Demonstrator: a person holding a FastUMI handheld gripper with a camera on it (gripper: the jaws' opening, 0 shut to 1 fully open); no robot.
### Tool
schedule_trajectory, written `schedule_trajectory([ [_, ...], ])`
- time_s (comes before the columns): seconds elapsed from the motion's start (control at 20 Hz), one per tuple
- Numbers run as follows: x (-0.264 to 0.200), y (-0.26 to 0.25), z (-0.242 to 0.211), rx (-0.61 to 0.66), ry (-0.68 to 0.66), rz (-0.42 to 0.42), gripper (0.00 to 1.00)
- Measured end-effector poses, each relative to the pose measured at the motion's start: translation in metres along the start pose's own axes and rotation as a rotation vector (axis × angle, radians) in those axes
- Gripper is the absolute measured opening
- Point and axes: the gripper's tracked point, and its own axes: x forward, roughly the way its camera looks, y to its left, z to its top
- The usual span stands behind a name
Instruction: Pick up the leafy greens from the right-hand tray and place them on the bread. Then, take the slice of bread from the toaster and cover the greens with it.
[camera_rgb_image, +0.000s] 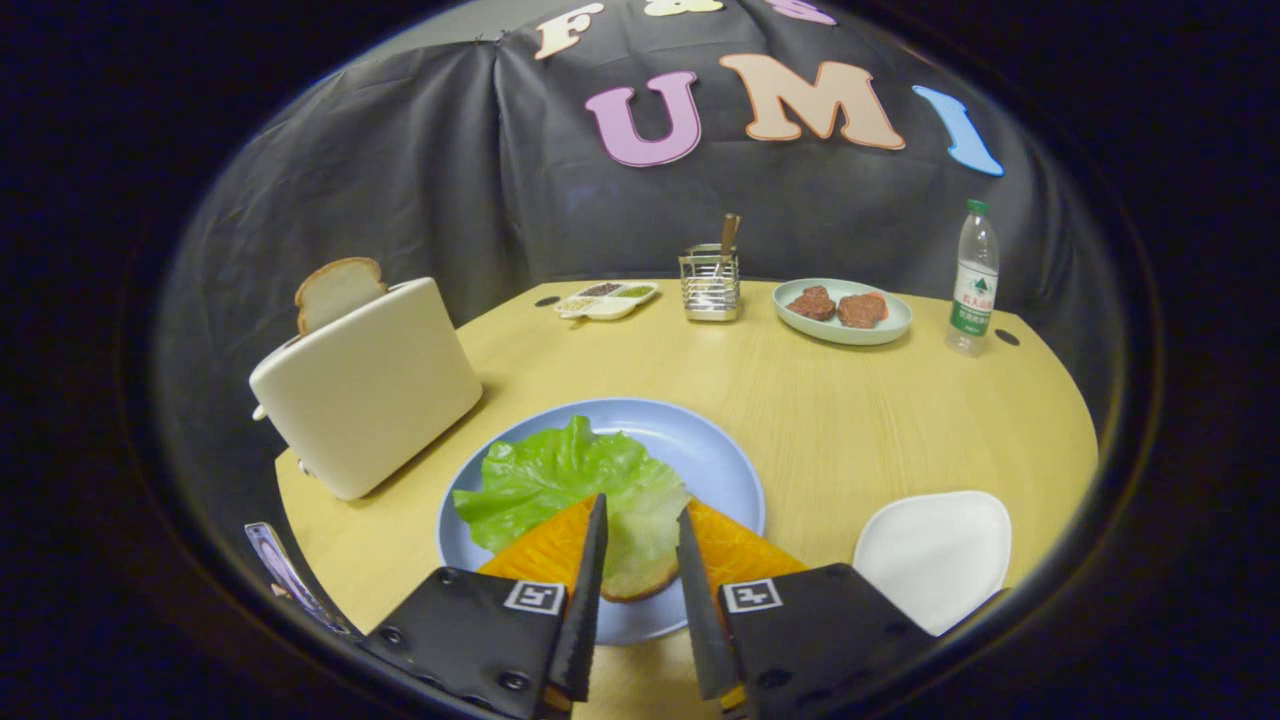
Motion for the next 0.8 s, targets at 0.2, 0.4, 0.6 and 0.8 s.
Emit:
schedule_trajectory([
  [0.2,-0.014,0.013,0.006,-0.015,-0.031,0.022,0.67],
  [0.4,-0.039,0.043,0.025,0.023,-0.073,0.093,0.92],
  [0.6,-0.07,0.069,0.086,0.055,-0.181,0.123,0.98],
  [0.8,-0.091,0.109,0.134,0.121,-0.251,0.199,0.98],
])
